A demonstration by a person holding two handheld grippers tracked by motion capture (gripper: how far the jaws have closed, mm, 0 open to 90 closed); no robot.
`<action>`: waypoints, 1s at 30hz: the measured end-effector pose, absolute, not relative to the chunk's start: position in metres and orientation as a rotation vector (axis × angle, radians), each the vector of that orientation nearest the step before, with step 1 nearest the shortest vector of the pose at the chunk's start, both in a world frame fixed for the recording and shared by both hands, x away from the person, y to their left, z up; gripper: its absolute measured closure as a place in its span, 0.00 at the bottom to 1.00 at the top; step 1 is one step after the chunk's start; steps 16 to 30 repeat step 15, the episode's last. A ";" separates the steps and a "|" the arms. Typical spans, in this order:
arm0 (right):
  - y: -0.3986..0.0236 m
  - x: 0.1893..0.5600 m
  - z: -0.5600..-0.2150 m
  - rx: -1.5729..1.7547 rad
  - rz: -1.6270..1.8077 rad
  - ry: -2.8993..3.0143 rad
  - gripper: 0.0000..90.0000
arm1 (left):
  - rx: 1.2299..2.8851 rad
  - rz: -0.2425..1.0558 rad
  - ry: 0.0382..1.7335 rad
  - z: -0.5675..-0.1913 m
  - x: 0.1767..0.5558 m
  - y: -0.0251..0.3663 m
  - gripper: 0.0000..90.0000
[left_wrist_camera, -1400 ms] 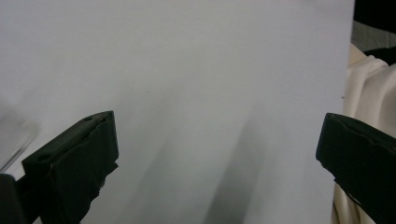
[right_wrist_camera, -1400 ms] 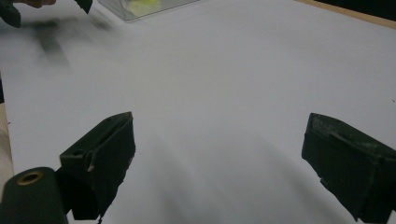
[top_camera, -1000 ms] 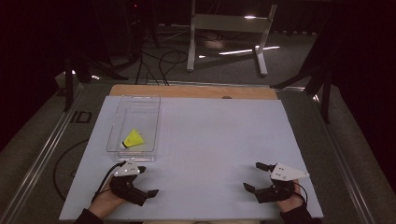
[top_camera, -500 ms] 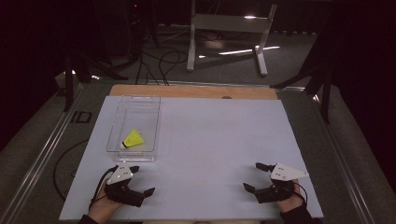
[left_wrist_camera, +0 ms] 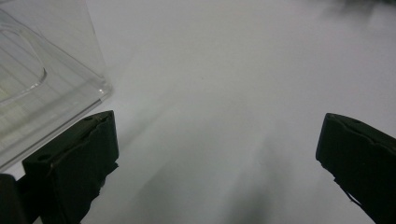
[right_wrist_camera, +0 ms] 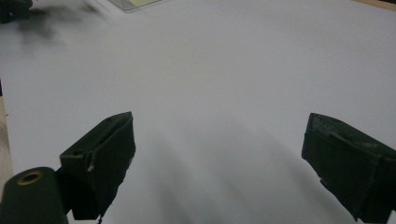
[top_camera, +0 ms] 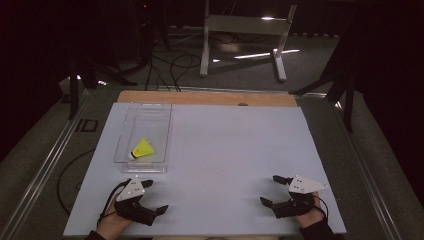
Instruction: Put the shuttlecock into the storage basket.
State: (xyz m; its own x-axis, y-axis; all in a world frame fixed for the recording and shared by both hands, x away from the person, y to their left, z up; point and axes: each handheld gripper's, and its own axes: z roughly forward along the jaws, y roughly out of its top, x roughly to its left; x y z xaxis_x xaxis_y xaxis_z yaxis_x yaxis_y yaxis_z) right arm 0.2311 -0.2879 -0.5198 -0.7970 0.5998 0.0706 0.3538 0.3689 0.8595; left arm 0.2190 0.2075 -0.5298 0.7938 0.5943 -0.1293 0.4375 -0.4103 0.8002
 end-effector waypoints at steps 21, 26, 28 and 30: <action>-0.289 0.233 -0.522 0.864 1.393 2.385 0.11 | 2.032 0.201 0.791 -0.530 0.222 0.211 0.00; -0.289 0.233 -0.522 0.864 1.393 2.385 0.11 | 2.032 0.201 0.791 -0.530 0.222 0.211 0.00; -0.289 0.233 -0.522 0.864 1.393 2.385 0.11 | 2.032 0.201 0.791 -0.530 0.222 0.211 0.00; -0.289 0.233 -0.522 0.864 1.393 2.385 0.11 | 2.032 0.201 0.791 -0.530 0.222 0.211 0.00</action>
